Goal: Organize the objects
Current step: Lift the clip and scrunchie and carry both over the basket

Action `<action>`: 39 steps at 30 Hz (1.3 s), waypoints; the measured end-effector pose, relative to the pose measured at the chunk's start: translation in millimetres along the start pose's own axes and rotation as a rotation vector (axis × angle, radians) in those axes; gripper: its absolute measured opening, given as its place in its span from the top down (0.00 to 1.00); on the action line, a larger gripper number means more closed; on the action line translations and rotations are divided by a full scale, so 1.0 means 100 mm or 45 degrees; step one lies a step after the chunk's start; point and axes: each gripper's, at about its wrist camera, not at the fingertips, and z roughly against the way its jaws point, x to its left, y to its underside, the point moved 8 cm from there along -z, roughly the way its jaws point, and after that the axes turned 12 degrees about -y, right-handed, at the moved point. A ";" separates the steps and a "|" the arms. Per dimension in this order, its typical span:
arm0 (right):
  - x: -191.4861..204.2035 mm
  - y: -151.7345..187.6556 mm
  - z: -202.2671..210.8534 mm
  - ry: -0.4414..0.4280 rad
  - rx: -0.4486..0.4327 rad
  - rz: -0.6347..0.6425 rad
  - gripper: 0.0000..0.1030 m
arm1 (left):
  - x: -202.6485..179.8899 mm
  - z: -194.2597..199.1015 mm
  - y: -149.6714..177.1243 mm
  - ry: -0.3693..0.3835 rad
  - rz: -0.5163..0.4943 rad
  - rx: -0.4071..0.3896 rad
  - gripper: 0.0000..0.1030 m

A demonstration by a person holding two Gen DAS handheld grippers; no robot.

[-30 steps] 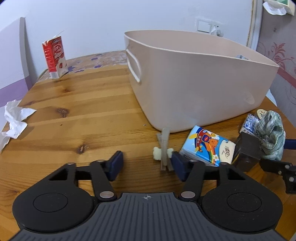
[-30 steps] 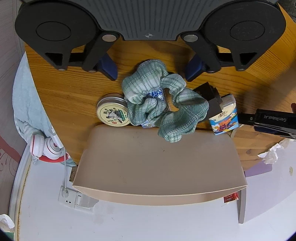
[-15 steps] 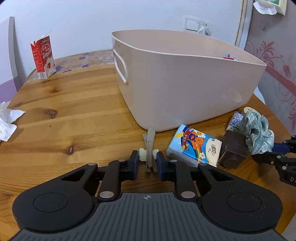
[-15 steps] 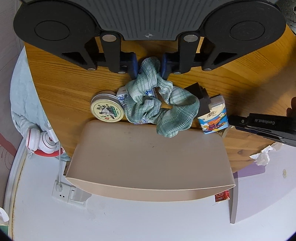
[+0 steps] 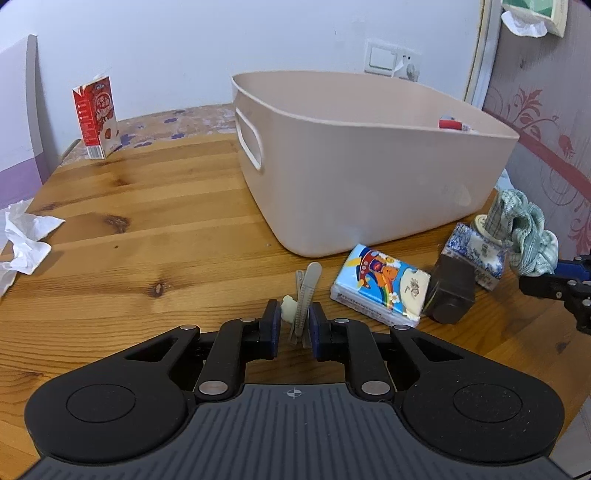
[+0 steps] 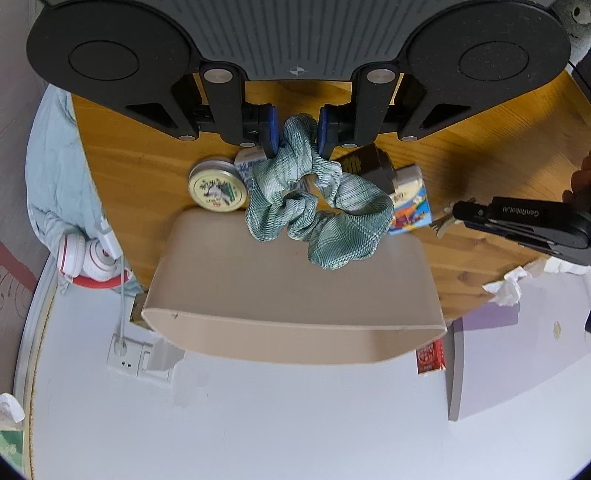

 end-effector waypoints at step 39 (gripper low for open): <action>-0.25 -1.09 0.30 0.053 -0.265 0.058 0.81 | -0.22 0.62 -1.27 0.012 -0.042 -0.311 0.84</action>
